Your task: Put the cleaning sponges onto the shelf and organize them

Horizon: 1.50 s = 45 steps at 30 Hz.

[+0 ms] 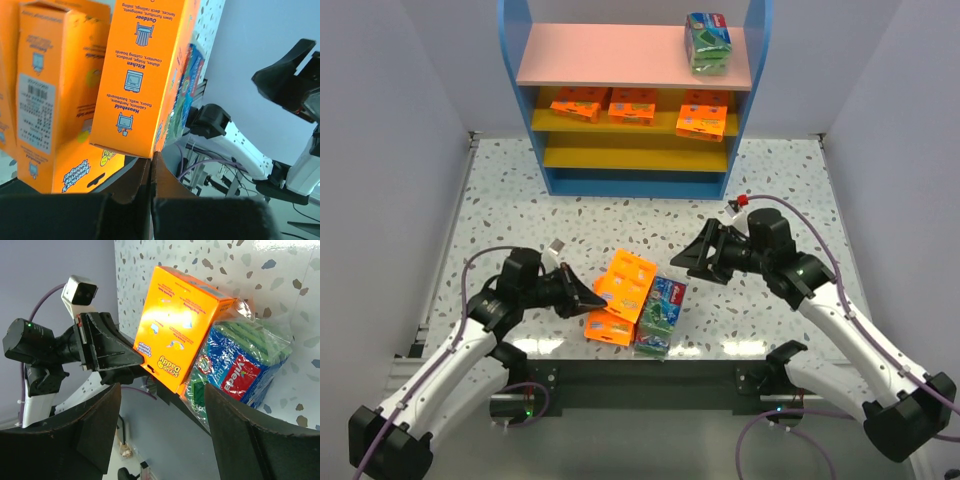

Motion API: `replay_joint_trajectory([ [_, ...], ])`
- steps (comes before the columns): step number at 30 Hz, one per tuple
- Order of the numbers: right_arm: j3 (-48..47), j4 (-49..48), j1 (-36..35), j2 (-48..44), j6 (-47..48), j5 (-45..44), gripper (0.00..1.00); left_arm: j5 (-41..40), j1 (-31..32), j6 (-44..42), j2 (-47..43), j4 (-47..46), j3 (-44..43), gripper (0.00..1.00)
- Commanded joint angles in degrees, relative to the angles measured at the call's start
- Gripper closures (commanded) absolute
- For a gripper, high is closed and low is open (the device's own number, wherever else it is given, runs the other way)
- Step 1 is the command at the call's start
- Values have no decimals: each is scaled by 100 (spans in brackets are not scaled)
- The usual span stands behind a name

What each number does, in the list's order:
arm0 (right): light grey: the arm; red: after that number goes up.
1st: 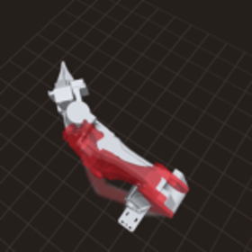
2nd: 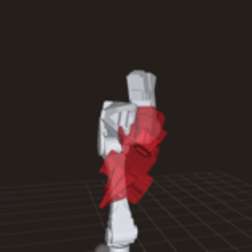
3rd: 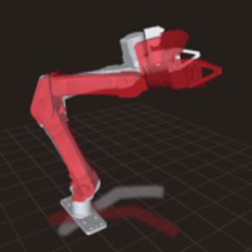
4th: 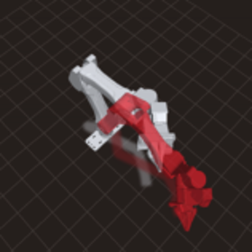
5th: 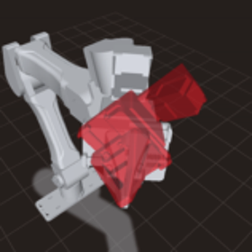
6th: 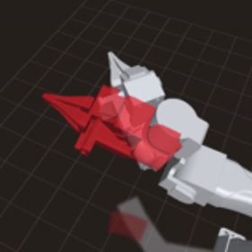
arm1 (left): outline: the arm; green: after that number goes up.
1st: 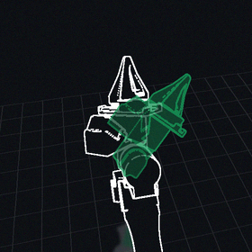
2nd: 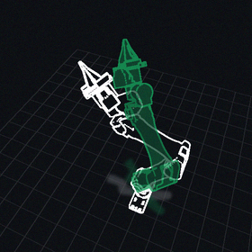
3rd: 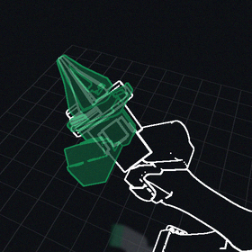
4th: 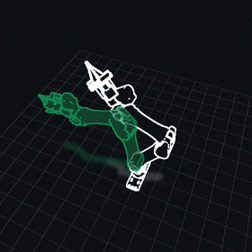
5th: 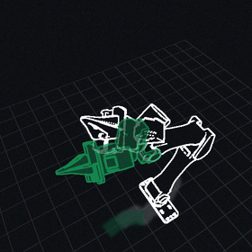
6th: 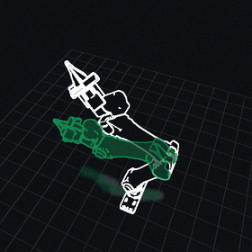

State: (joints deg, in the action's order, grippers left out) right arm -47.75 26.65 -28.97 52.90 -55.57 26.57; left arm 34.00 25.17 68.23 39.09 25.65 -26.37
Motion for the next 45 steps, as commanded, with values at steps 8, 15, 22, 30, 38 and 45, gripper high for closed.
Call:
replay_joint_trajectory([
  [8,-200,85,-12,-280,-191,182,30,-317,-536,-90,791,-1369,-1010,100],
  [15,-156,270,-3,-483,-235,112,31,676,-1751,-363,1818,-2729,-1537,100],
  [22,-156,516,-3,-694,-226,-29,31,1047,-2024,-205,2928,-4110,-2073,100],
  [30,-165,666,-3,-861,-261,-213,31,1486,-2708,261,4271,-5508,-2214,100],
  [38,-103,613,-12,-931,-314,-345,31,1707,-3193,718,5748,-6273,-3330,100],
  [45,-130,604,-3,-940,-332,-442,31,1715,-3308,807,6628,-6082,-4191,100],
])
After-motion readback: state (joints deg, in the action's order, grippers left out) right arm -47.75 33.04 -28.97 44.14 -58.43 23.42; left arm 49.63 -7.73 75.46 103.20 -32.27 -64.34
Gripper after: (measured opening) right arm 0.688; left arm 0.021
